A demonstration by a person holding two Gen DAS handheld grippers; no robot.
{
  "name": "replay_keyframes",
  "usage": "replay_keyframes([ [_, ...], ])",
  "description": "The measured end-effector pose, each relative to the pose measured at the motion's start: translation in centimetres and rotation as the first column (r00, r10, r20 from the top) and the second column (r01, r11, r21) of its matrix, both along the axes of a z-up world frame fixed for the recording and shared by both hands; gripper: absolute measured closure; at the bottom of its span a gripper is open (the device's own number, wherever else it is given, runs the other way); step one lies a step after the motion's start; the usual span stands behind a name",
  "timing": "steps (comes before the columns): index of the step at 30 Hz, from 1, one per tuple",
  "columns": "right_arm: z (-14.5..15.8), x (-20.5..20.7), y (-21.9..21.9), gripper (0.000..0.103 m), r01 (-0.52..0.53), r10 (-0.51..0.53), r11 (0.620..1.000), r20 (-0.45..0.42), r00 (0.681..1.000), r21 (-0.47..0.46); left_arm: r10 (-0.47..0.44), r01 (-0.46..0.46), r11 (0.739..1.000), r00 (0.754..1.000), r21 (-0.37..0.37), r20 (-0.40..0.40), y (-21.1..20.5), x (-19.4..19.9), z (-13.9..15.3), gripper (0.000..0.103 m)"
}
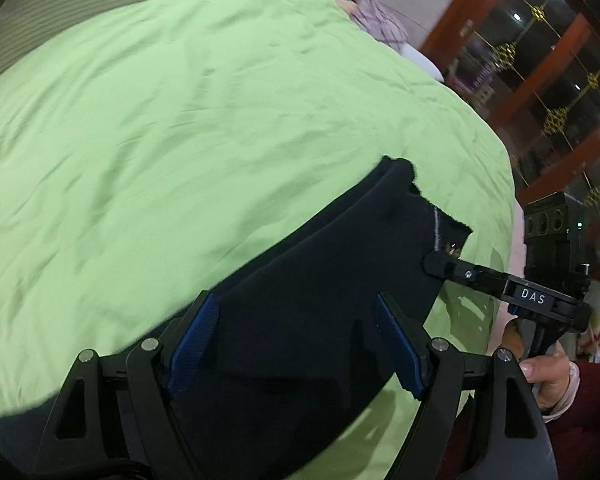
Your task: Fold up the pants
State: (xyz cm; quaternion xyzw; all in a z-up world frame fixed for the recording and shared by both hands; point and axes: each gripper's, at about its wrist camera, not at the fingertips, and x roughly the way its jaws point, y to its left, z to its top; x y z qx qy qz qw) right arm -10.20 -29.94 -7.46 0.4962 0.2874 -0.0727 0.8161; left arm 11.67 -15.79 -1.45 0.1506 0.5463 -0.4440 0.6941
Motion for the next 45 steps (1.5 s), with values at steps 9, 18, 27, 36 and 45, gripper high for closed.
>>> replay_keyframes([
  [9, -0.1, -0.6, -0.4, 0.093, 0.051, -0.052, 0.999, 0.053, 0.997, 0.016, -0.165, 0.171, 0.985, 0.977, 0.036, -0.136, -8.5, 1.7, -2.8, 0.028],
  [18, -1.0, -1.4, -1.4, 0.093, 0.014, -0.017, 1.000, 0.092, 0.996, 0.028, -0.359, 0.364, 0.931, 0.922, 0.014, -0.144, -13.7, 1.1, -3.2, 0.071],
  [27, 1.0, -1.3, -0.5, 0.093, -0.047, 0.049, 0.999, 0.162, 0.986, -0.017, -0.345, 0.340, 0.938, 0.934, -0.064, -0.091, -11.7, 0.3, -0.5, 0.091],
  [36, 5.5, -0.8, 1.4, 0.093, -0.158, 0.177, 0.983, 0.285, 0.942, -0.090, -0.285, 0.275, 0.945, 0.958, -0.177, -0.032, -7.5, 0.4, 5.1, 0.092],
  [45, 8.0, 1.5, 4.5, 0.093, -0.268, 0.297, 0.954, 0.329, 0.896, -0.131, -0.173, 0.169, 0.952, 0.985, -0.254, 0.009, -1.4, 0.4, 8.3, 0.091],
])
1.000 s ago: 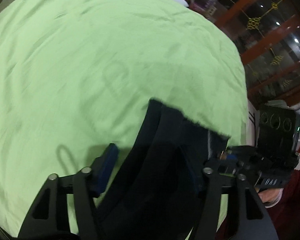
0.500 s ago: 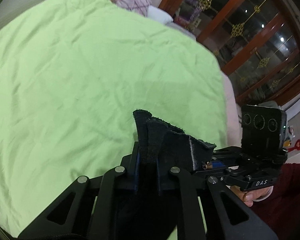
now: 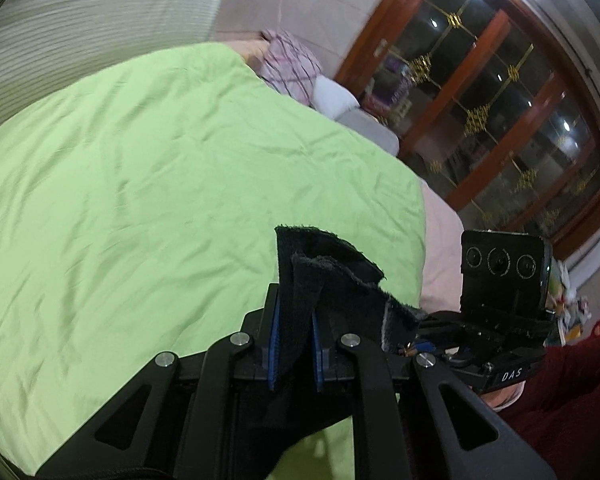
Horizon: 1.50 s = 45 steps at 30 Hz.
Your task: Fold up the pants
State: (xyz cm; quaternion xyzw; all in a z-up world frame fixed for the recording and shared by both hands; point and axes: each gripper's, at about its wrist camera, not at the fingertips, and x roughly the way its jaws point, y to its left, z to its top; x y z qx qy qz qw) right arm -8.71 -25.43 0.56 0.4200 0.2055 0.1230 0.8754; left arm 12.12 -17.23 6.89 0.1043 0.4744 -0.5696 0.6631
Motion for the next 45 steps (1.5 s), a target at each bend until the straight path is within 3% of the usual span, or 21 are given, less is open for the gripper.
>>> replay_keyframes([
  [7, 0.6, 2.5, 2.7, 0.093, -0.102, 0.102, 0.994, 0.003, 0.995, -0.036, 0.098, -0.098, 0.993, 0.995, -0.063, -0.002, 4.6, -0.6, 0.6, 0.091],
  [18, -1.1, 7.6, 6.6, 0.093, -0.267, 0.264, 0.963, -0.060, 0.963, -0.038, 0.257, -0.259, 0.964, 0.966, -0.061, -0.039, 11.5, 0.0, -1.9, 0.093],
  [25, -2.9, 10.7, 8.9, 0.092, -0.323, 0.310, 0.944, -0.152, 0.939, -0.072, 0.368, -0.373, 0.928, 0.923, -0.026, -0.114, 14.9, 1.7, -5.9, 0.094],
  [31, -3.8, 12.6, 10.7, 0.089, -0.360, 0.319, 0.922, -0.252, 0.914, -0.141, 0.444, -0.443, 0.896, 0.889, 0.033, -0.113, 16.1, 2.1, -8.2, 0.093],
  [36, -3.6, 13.5, 11.5, 0.087, -0.369, 0.313, 0.914, -0.287, 0.905, -0.168, 0.497, -0.496, 0.867, 0.859, 0.044, -0.118, 17.3, 1.9, -9.3, 0.093],
  [41, -3.0, 14.4, 12.4, 0.068, -0.404, 0.341, 0.899, -0.306, 0.889, -0.171, 0.583, -0.579, 0.813, 0.804, 0.067, -0.118, 19.2, 0.9, -9.8, 0.092],
  [45, -2.8, 14.8, 13.4, 0.059, -0.428, 0.358, 0.884, -0.317, 0.878, -0.187, 0.643, -0.639, 0.766, 0.758, 0.070, -0.111, 21.0, -0.1, -9.6, 0.086],
])
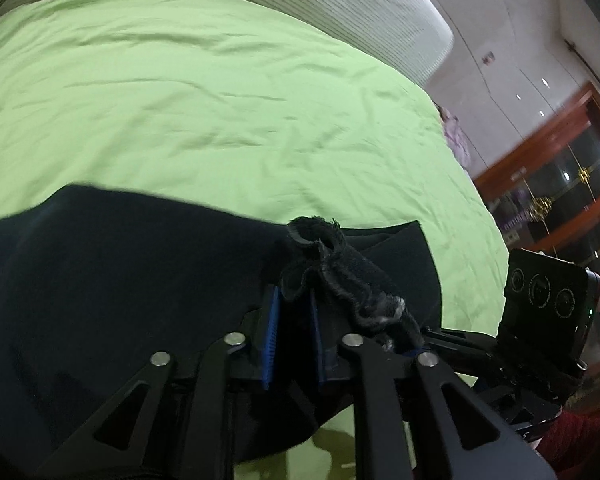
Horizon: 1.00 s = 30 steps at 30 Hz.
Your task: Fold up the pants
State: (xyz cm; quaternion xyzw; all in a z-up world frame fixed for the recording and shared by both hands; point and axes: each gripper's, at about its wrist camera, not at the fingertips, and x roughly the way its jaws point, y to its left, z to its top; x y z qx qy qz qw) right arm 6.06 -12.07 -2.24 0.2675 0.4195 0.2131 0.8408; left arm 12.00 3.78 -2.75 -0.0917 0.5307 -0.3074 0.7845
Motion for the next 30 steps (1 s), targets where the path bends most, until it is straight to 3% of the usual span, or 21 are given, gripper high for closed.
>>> replay_keyframes([
  [3, 0.2, 0.2, 0.6, 0.056, -0.027, 0.027, 1.000, -0.004, 1.000, -0.007, 0.043, -0.043, 0.999, 0.999, -0.002, 0.005, 1.2, -0.8, 0.4, 0.083],
  [5, 0.3, 0.0, 0.9, 0.056, -0.044, 0.044, 0.999, -0.004, 0.999, 0.002, 0.089, -0.089, 0.996, 0.996, 0.004, 0.015, 2.5, -1.6, 0.9, 0.067],
  [10, 2.2, -0.2, 1.1, 0.056, -0.072, 0.070, 0.997, 0.048, 0.996, 0.024, 0.222, -0.222, 0.975, 0.974, -0.014, 0.048, 5.8, -3.7, 2.2, 0.047],
  [13, 3.6, 0.3, 1.0, 0.055, -0.066, 0.063, 0.997, 0.081, 0.995, 0.030, 0.302, -0.301, 0.953, 0.951, -0.030, 0.064, 7.4, -5.3, 2.8, 0.029],
  [18, 4.8, 1.4, 1.3, 0.049, -0.072, 0.068, 0.997, 0.109, 0.992, 0.029, 0.390, -0.387, 0.920, 0.919, -0.058, 0.058, 10.0, -7.6, 3.3, 0.026],
  [24, 5.6, 2.9, 2.6, 0.049, -0.118, 0.117, 0.993, 0.118, 0.986, 0.001, 0.533, -0.530, 0.846, 0.844, -0.064, 0.054, 14.5, -10.3, 3.9, 0.025],
  [28, 6.0, 3.9, 4.0, 0.048, -0.172, 0.175, 0.984, 0.131, 0.976, -0.034, 0.645, -0.644, 0.764, 0.762, -0.031, 0.066, 17.4, -11.4, 4.1, 0.023],
  [30, 6.2, 4.8, 5.1, 0.048, -0.201, 0.206, 0.978, 0.130, 0.970, -0.049, 0.698, -0.696, 0.716, 0.716, -0.058, 0.030, 19.4, -11.8, 3.8, 0.023],
])
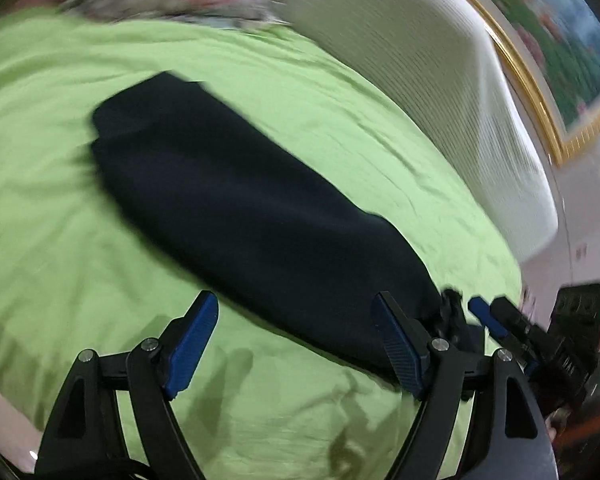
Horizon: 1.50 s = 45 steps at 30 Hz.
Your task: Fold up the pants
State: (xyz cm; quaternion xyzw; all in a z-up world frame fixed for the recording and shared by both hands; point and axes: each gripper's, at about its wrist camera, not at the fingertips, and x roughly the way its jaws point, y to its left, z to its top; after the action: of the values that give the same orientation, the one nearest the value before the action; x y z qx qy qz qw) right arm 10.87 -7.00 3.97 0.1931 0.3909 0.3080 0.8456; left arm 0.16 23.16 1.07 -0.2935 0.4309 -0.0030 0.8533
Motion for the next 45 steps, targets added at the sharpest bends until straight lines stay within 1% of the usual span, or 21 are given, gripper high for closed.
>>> replay_keyframes([
  [2, 0.0, 0.9, 1.1, 0.048, -0.022, 0.022, 0.999, -0.006, 1.000, -0.028, 0.078, -0.079, 0.997, 0.996, -0.020, -0.034, 2.1, -0.2, -0.6, 0.023],
  [4, -0.2, 2.1, 2.5, 0.047, -0.059, 0.057, 0.997, -0.033, 0.998, -0.055, 0.114, -0.116, 0.993, 0.992, -0.035, -0.050, 3.6, -0.3, -1.0, 0.023],
  [7, -0.4, 3.7, 5.2, 0.046, -0.147, 0.141, 0.984, -0.065, 0.988, -0.101, 0.182, -0.185, 0.981, 0.981, -0.058, -0.063, 5.7, -0.2, -1.3, 0.023],
  [9, -0.4, 4.6, 7.0, 0.045, -0.197, 0.187, 0.970, -0.080, 0.979, -0.142, 0.206, -0.210, 0.976, 0.977, -0.062, -0.063, 6.7, 0.2, -1.2, 0.023],
  [12, -0.4, 5.8, 9.2, 0.045, -0.253, 0.241, 0.952, -0.087, 0.967, -0.171, 0.229, -0.231, 0.973, 0.971, -0.022, -0.073, 7.0, 1.0, -1.4, 0.023],
  [14, -0.2, 6.6, 10.7, 0.044, -0.272, 0.261, 0.937, -0.076, 0.962, -0.218, 0.230, -0.232, 0.973, 0.969, -0.006, -0.084, 7.3, 1.6, -1.6, 0.023],
  [18, 0.1, 8.4, 13.5, 0.044, -0.333, 0.327, 0.907, -0.067, 0.943, -0.259, 0.266, -0.268, 0.963, 0.959, -0.009, -0.099, 8.3, 2.2, -2.3, 0.023],
  [21, 0.2, 10.4, 16.1, 0.044, -0.381, 0.381, 0.872, -0.061, 0.923, -0.308, 0.288, -0.292, 0.956, 0.950, -0.021, -0.118, 9.3, 2.5, -3.1, 0.023],
  [24, 0.4, 12.4, 19.1, 0.044, -0.438, 0.448, 0.825, -0.061, 0.892, -0.356, 0.296, -0.304, 0.952, 0.947, -0.048, -0.129, 10.1, 2.8, -3.8, 0.023],
  [25, 0.3, 13.2, 20.2, 0.044, -0.465, 0.476, 0.804, -0.067, 0.877, -0.372, 0.299, -0.307, 0.950, 0.946, -0.052, -0.126, 10.3, 2.9, -4.0, 0.023],
  [31, -1.5, 16.0, 25.4, 0.044, -0.582, 0.588, 0.687, -0.138, 0.797, -0.435, 0.314, -0.321, 0.946, 0.942, -0.051, -0.114, 10.7, 3.4, -4.2, 0.023],
  [34, -2.7, 17.0, 27.1, 0.045, -0.633, 0.621, 0.644, -0.191, 0.760, -0.430, 0.324, -0.331, 0.942, 0.940, -0.053, -0.110, 10.7, 3.4, -4.1, 0.023],
  [35, -3.2, 17.3, 27.6, 0.048, -0.644, 0.628, 0.633, -0.202, 0.752, -0.430, 0.324, -0.331, 0.942, 0.940, -0.054, -0.108, 10.8, 3.5, -4.2, 0.024],
  [37, -3.8, 17.7, 28.6, 0.050, -0.681, 0.656, 0.600, -0.229, 0.719, -0.420, 0.328, -0.335, 0.940, 0.939, -0.060, -0.102, 11.0, 3.7, -4.2, 0.025],
  [39, -4.1, 18.2, 29.2, 0.051, -0.707, 0.673, 0.582, -0.249, 0.696, -0.402, 0.328, -0.334, 0.940, 0.940, -0.064, -0.094, 11.2, 3.9, -4.3, 0.025],
  [41, -4.4, 18.9, 29.8, 0.057, -0.730, 0.680, 0.572, -0.282, 0.677, -0.374, 0.326, -0.332, 0.941, 0.941, -0.059, -0.086, 11.3, 4.0, -4.3, 0.029],
  [42, -4.5, 19.2, 29.9, 0.060, -0.734, 0.678, 0.570, -0.293, 0.674, -0.368, 0.326, -0.331, 0.942, 0.942, -0.052, -0.082, 11.3, 4.2, -4.4, 0.031],
  [43, -4.5, 19.4, 29.8, 0.066, -0.736, 0.677, 0.571, -0.299, 0.673, -0.363, 0.325, -0.329, 0.943, 0.942, -0.043, -0.078, 11.3, 4.2, -4.4, 0.036],
  [44, -4.4, 19.5, 29.8, 0.073, -0.736, 0.676, 0.573, -0.299, 0.674, -0.362, 0.323, -0.325, 0.945, 0.944, -0.029, -0.071, 11.3, 4.4, -4.4, 0.048],
  [45, -4.2, 19.4, 29.5, 0.077, -0.734, 0.678, 0.576, -0.292, 0.675, -0.359, 0.321, -0.323, 0.946, 0.945, -0.018, -0.068, 11.4, 4.5, -4.5, 0.056],
])
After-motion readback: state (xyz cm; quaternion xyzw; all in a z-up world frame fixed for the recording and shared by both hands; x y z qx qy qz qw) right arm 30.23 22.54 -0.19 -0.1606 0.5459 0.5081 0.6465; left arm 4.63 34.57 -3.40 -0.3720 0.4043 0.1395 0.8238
